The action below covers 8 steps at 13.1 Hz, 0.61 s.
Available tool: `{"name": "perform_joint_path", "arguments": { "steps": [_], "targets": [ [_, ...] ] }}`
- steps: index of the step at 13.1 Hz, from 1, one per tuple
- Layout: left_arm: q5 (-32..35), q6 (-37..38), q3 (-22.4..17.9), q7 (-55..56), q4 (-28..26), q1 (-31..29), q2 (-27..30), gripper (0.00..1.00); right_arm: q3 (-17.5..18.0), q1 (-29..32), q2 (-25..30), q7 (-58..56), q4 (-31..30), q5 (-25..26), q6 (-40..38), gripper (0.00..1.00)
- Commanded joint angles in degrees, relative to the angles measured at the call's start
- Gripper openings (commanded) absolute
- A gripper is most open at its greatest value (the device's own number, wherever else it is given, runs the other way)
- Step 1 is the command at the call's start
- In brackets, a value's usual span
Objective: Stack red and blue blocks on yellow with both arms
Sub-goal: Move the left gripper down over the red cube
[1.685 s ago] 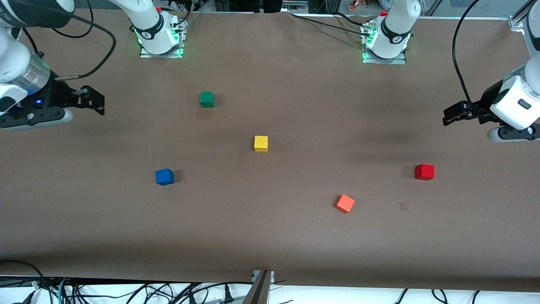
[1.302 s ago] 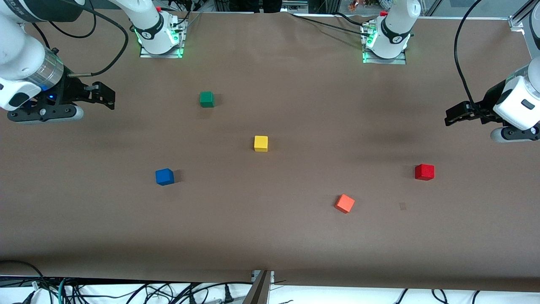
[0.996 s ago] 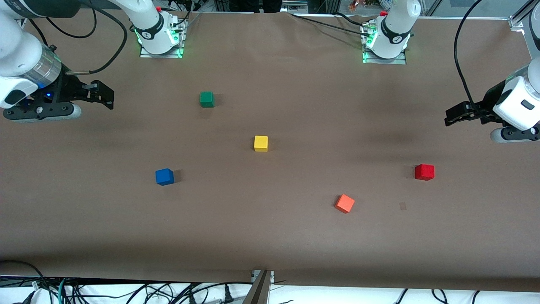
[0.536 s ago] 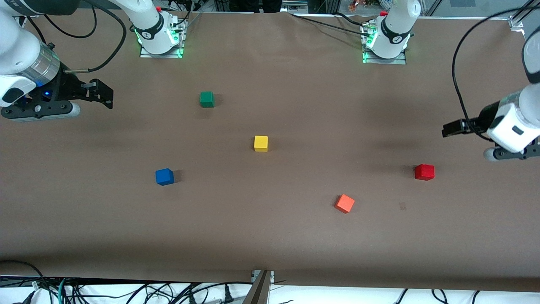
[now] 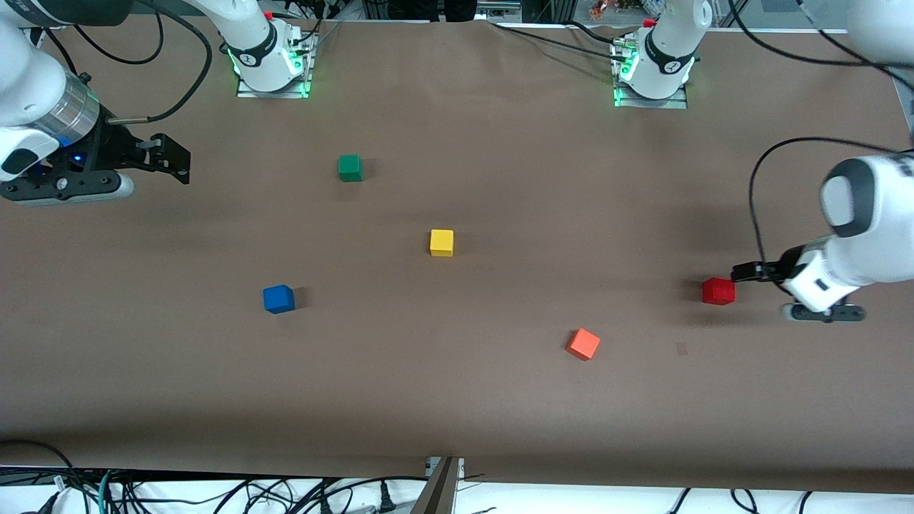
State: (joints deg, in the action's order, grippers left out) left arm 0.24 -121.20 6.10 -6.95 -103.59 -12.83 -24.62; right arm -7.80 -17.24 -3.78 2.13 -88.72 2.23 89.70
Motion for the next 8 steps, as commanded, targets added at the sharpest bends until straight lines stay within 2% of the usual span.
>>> {"name": "perform_joint_path", "arguments": {
  "steps": [1,2,3,8],
  "targets": [
    [0.4,-9.6,0.6,-1.6,-9.7,-0.2,2.6,1.0,5.8,6.0,-0.2,-0.6,0.9,0.1,-0.9,1.0],
    [0.4,-12.5,0.6,-2.8,-11.5,-0.2,2.0,1.0,8.0,7.9,-0.1,-0.6,1.0,0.1,-1.0,1.0],
    [0.4,-14.7,0.5,-5.3,-12.1,-0.3,1.0,1.0,8.6,8.6,-0.2,-0.6,1.0,0.1,-1.0,1.0],
    [0.9,-20.6,0.5,-9.3,-12.0,-1.6,-2.4,1.0,8.6,9.0,-0.1,-0.6,1.0,0.1,-1.0,1.0]
  ]
}}
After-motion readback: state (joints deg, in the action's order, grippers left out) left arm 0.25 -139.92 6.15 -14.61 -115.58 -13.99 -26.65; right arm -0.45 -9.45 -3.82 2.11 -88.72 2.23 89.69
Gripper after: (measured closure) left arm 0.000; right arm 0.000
